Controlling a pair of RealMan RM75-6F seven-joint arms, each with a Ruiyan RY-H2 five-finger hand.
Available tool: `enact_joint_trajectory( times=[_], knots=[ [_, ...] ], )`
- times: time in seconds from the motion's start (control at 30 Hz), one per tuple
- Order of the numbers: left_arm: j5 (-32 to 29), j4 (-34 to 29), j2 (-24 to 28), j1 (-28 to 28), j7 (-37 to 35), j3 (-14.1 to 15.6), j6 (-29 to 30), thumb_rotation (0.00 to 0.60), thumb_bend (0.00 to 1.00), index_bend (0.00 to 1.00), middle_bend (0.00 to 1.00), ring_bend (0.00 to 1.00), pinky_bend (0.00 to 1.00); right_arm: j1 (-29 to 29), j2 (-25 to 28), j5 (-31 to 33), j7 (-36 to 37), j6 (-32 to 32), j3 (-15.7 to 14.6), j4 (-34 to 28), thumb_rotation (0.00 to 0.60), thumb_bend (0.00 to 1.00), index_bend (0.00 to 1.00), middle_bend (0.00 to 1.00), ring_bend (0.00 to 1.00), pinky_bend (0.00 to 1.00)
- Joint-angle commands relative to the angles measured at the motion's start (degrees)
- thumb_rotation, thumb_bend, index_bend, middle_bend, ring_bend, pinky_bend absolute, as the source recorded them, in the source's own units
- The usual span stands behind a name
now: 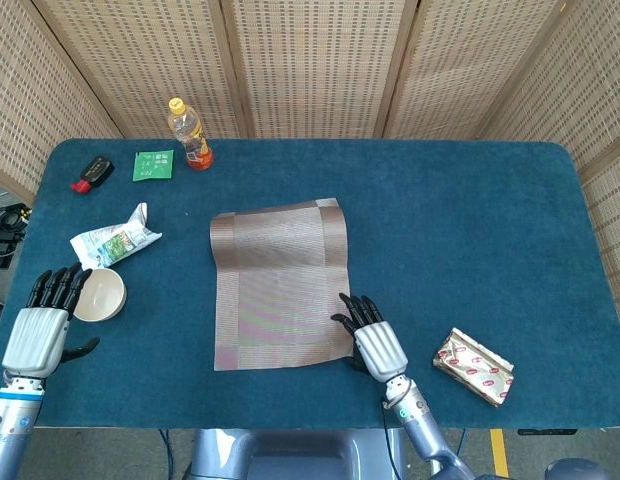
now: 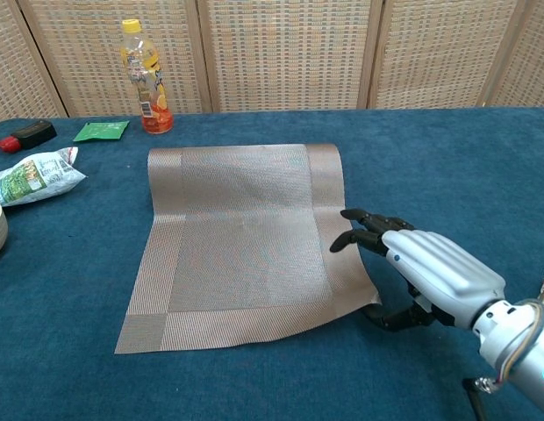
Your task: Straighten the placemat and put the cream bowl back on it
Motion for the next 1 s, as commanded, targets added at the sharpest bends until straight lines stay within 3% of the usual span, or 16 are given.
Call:
enact_joint_trajectory(
  times=[0.03,0.13,0.27,0.5,1.0],
  knots=[
    [-0.11,0.05,-0.01,-0.04,-0.06,-0.05,-0.25,0.600,0.08,0.00,0.00,0.00,0.00,-0.12,-0.81,-0.44,0.93,0.82,0.01,1.25,0.600,0.49,0.45,0.09,0.00,0.00],
    [-0.18,0.08,0.00,-0.04,-0.14,-0.13,-0.34,0.600,0.08,0.00,0.00,0.00,0.00,-0.17,-1.64,-1.36,1.66,2.25,0.07,2.62,0.600,0.48,0.55,0.17,0.00,0.01],
    [-0.23,0.14,0.06,0.04,-0.29,-0.27,-0.31,0.600,0.08,0.00,0.00,0.00,0.00,-0.29,-2.55,-2.22,2.79,3.61,-0.01,4.28,0.600,0.47,0.60,0.19,0.00,0.02],
    [-0.25,0.05,0.06,0.05,-0.16,-0.27,-0.61,0.600,0.08,0.00,0.00,0.00,0.00,-0.48,-2.60,-2.26,3.24,3.63,-0.33,4.41,0.600,0.48,0.62,0.20,0.00,0.02],
    [-0.34,0.01,0.07,0.07,-0.14,-0.39,-1.01,0.600,0.08,0.00,0.00,0.00,0.00,-1.14,-1.55,-1.74,1.57,3.86,-0.36,2.11,0.600,0.60,0.68,0.23,0.00,0.03]
  ],
)
